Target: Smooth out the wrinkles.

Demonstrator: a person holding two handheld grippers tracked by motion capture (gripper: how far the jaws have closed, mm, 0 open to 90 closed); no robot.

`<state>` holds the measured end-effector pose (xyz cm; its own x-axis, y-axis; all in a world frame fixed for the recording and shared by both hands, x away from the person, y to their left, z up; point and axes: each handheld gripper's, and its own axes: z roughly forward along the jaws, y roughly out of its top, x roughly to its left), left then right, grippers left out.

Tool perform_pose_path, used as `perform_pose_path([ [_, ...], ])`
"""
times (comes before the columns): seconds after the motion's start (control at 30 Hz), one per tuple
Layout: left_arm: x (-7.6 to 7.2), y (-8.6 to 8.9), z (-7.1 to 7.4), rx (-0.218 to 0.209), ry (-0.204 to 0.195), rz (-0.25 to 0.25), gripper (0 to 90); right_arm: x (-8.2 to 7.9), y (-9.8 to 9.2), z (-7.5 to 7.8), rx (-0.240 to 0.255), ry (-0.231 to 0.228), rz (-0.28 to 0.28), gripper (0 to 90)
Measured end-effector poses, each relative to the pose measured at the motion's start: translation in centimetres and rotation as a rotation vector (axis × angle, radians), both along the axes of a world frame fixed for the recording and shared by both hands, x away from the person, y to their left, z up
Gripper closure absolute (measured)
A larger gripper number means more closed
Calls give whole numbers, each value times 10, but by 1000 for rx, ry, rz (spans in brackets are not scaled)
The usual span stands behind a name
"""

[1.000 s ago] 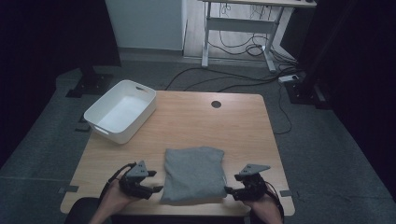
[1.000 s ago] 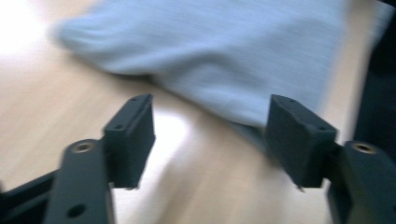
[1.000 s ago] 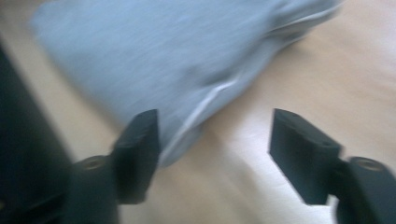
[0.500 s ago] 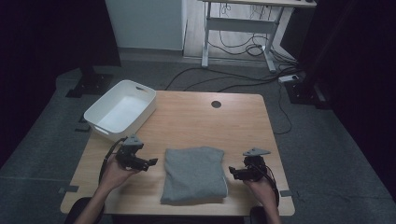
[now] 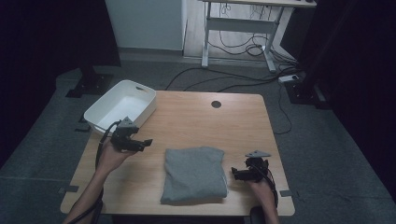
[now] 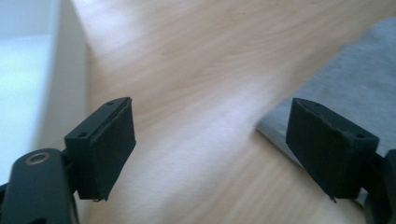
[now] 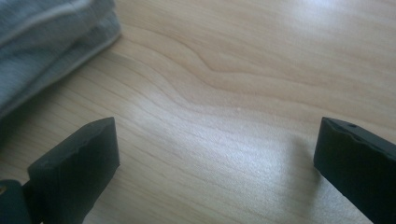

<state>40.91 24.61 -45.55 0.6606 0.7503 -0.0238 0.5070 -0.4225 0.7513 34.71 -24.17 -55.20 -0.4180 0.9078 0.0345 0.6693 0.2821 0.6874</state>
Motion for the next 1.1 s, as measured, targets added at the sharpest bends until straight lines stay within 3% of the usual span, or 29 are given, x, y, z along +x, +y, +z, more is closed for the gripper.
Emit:
perform_pose_path([
  [0.2,12,11,11,14,-30,36,239,-1,1,-4,-14,-38,-6,0],
  [0.47,26,21,16,44,-44,74,366,-1,0,-5,-9,-48,-5,0],
  [0.7,40,35,17,40,-21,122,485,-1,0,-5,-9,-48,-5,0],
  [0.97,54,33,6,133,23,143,641,-1,0,-5,-9,-48,-5,0],
  [1.1,59,34,1,142,47,150,724,-1,0,-5,-8,-48,-5,0],
])
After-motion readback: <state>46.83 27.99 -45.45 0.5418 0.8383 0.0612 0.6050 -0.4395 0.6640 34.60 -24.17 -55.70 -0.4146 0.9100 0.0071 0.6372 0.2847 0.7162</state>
